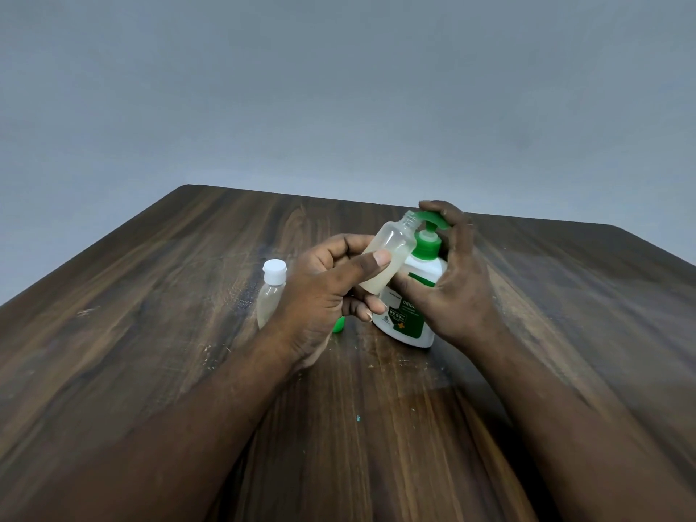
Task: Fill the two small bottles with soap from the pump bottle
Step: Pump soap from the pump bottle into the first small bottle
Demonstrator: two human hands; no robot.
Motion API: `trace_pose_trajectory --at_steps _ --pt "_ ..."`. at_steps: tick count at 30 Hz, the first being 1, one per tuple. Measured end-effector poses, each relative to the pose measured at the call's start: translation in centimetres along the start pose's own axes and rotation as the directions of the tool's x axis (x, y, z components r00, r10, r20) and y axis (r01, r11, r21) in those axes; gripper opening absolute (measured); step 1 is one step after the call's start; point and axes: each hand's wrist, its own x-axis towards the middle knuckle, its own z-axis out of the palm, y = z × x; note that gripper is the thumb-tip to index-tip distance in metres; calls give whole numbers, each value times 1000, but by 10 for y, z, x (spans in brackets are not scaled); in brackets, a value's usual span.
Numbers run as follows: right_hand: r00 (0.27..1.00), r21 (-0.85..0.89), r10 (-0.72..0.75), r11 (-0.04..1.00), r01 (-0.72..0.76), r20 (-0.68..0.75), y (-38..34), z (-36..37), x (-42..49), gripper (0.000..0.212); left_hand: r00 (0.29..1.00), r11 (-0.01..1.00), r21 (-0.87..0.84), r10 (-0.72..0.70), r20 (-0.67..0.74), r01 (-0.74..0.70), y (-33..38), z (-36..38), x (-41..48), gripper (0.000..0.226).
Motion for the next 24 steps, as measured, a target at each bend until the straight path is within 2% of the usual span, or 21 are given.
trace_pose_trajectory --at_steps 11,24 --pt "996 48 0 999 -4 85 -2 -8 4 81 1000 1000 -25 -18 15 18 0 1 -1 40" --pt "982 71 65 994 -79 175 10 -22 8 93 996 998 -29 -46 78 49 -2 3 -2 44"
